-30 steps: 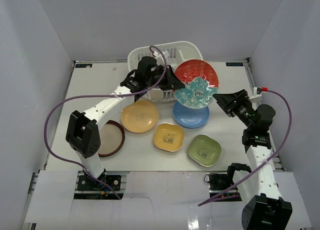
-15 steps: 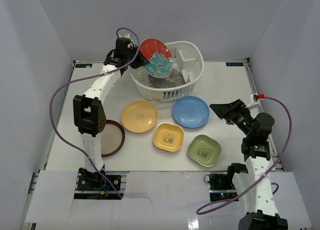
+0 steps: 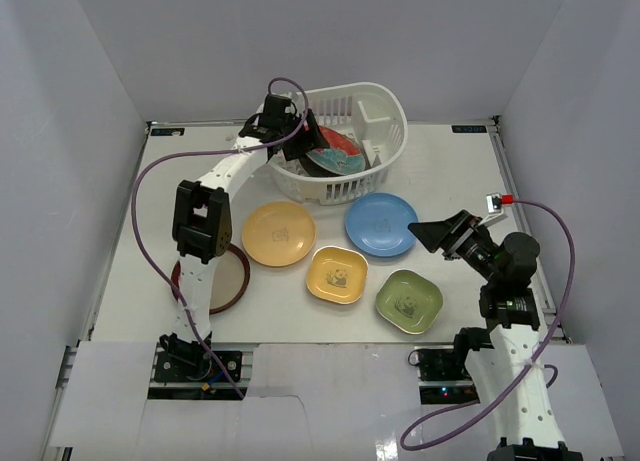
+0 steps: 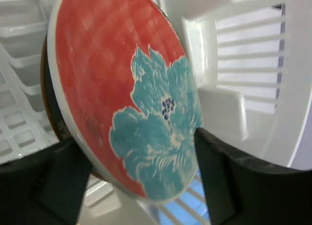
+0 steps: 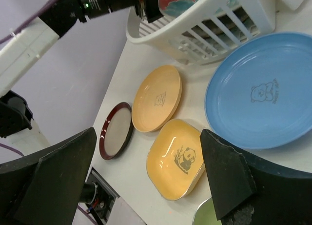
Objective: Place the plates into the plastic bin on the countertop
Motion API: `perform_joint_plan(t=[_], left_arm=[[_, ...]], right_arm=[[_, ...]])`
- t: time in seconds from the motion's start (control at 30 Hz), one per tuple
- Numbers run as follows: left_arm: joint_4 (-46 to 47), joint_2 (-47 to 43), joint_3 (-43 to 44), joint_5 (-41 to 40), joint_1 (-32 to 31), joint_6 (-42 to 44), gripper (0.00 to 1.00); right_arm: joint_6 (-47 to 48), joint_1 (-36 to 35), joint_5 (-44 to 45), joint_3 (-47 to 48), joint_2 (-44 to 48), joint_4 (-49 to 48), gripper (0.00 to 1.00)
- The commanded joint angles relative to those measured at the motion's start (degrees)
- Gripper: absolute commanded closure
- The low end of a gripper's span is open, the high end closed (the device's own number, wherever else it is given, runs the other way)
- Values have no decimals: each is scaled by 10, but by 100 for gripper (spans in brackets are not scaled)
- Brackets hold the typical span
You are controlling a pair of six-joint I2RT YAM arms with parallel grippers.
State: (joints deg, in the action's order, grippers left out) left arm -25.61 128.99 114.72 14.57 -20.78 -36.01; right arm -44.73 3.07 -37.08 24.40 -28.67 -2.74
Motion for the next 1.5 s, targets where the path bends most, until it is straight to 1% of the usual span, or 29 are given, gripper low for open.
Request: perform_joint_plan(t=[0.0, 0.03, 0.07, 0.13, 0.17, 0.2, 0.27, 0.3, 0.37, 0.43, 0.47, 0.5, 0.53, 0.57, 0.6, 0.63, 0.67, 0.7, 0.73, 0.77, 0.8, 0.83, 0.87, 0.93, 0.97, 1.07, 1.3, 1.4, 1.47], left_arm=[[36, -44, 31, 13, -2, 9, 9], [35, -45, 34, 16, -3, 14, 4], [31, -53, 39, 15, -3, 18, 2], [18, -62, 49, 7, -2, 44, 2], [7, -68, 56, -1, -2, 55, 2], [-15, -86, 58, -12, -2, 66, 2], [-29, -111, 40, -33, -2, 97, 2], [-35, -136, 20, -40, -2, 111, 2], [-66, -158, 7, -45, -2, 124, 2], [-85, -196, -22, -56, -2, 133, 2], [-91, -215, -40, -60, -2, 137, 2], [-89, -238, -61, -65, -2, 137, 2], [-84, -290, -107, -69, -2, 138, 2], [-65, -320, -133, -75, -2, 134, 2], [-53, -353, -157, -76, -3, 132, 2], [-31, -418, -206, -74, -2, 129, 2], [-20, -450, -228, -71, -4, 123, 2], [-13, -480, -248, -65, -5, 118, 2], [4, -539, -269, -56, -7, 113, 2], [11, -568, -313, -39, -11, 106, 2], [18, -595, -337, -27, -12, 103, 2], [27, -646, -360, -17, -14, 101, 2], [29, -671, -402, -12, -16, 101, 2], [28, -716, -443, -9, -17, 103, 2], [27, -758, -479, -11, -19, 108, 2], [8, -829, -527, -43, -19, 124, 2], [-8, -912, -587, -90, -18, 154, 2], [-5, -919, -608, -99, -19, 165, 2], [0, -924, -619, -108, -19, 170, 2]], right_arm=[[11, -51, 35, -12, -3, -4, 7], [12, -87, 50, -14, -6, -3, 6], [11, -130, 80, -17, -14, -7, 6], [11, -179, 115, -20, -34, -18, 6], [8, -205, 152, -21, -43, -24, 6], [3, -261, 171, -26, -52, -34, 6], [-11, -318, 236, -29, -85, -73, 6], [-14, -368, 255, -30, -111, -86, 6], [-21, -412, 305, -29, -140, -124, 6], [-29, -471, 341, -15, -192, -148, 6], [-31, -515, 356, -7, -211, -170, 7], [-33, -538, 367, 3, -253, -180, 7], [-33, -563, 421, 26, -276, -185, 8], [-36, -607, 446, 37, -300, -198, 9], [-51, -625, 467, 47, -349, -208, 10], [-63, -643, 495, 64, -377, -221, 13], [-75, -667, 501, 71, -401, -260, 17], [-97, -679, 506, 80, -452, -278, 20], [-105, -692, 518, 91, -479, -293, 24], [-112, -711, 521, 128, -535, -300, 25], [-115, -718, 521, 152, -562, -299, 26], [-120, -727, 525, 175, -589, -297, 29], [-121, -740, 529, 222, -640, -292, 32], [-137, -747, 531, 268, -687, -267, 35], [-143, -750, 530, 301, -728, -264, 35], [-165, -751, 533, 351, -794, -242, 36], [-193, -751, 525, 436, -900, -187, 38], [-203, -751, 518, 456, -929, -188, 43], [-207, -751, 517, 475, -948, -184, 55]])
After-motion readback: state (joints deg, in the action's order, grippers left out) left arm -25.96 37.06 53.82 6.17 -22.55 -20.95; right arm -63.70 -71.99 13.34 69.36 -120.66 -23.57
